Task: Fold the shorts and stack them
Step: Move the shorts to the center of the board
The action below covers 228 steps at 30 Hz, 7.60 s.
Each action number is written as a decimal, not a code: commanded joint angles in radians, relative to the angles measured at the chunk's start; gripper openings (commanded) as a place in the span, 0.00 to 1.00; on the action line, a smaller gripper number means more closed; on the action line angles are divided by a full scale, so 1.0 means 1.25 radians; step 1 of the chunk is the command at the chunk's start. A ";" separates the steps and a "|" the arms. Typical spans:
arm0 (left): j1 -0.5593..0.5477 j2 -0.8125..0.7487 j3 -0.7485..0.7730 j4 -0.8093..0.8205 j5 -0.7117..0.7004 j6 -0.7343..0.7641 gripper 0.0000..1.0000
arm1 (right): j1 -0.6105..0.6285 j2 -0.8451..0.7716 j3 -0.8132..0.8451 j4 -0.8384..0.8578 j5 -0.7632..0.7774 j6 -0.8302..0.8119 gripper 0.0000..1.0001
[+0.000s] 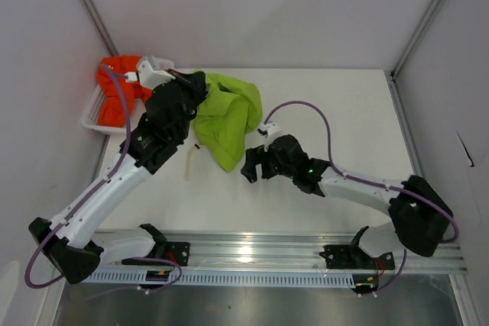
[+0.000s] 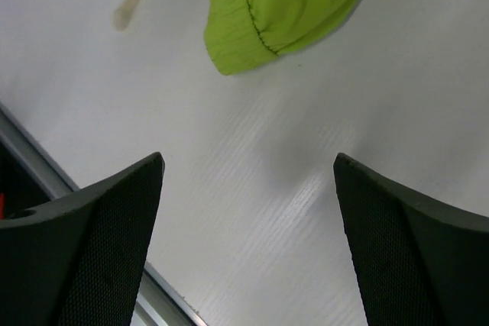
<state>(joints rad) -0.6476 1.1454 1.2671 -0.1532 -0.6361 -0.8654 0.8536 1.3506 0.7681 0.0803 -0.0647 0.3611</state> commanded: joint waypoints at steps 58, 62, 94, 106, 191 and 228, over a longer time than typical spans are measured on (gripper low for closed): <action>0.008 0.133 -0.020 0.080 -0.238 0.146 0.00 | -0.101 0.043 0.053 0.057 0.135 -0.096 0.75; 0.008 0.157 -0.001 0.091 -0.241 0.169 0.00 | -0.036 0.084 0.064 0.099 0.192 -0.144 0.75; 0.016 -0.124 -0.180 0.115 -0.296 0.181 0.00 | -0.133 -0.076 0.074 -0.042 -0.157 -0.176 0.00; 0.016 0.030 -0.240 0.051 -0.275 0.079 0.00 | -0.159 0.378 0.328 -0.252 -0.109 -0.107 0.54; 0.341 -0.097 -0.400 -0.090 0.062 -0.023 0.00 | -0.500 -0.131 0.107 -0.128 -0.523 0.182 0.00; 0.490 0.120 -0.249 -0.095 0.389 0.112 0.97 | -0.666 0.202 0.176 -0.274 -0.579 0.185 0.00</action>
<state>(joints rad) -0.0429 1.3666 0.9443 -0.2993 -0.2218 -0.7387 0.0502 1.6135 1.0035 -0.2825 -0.7841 0.5694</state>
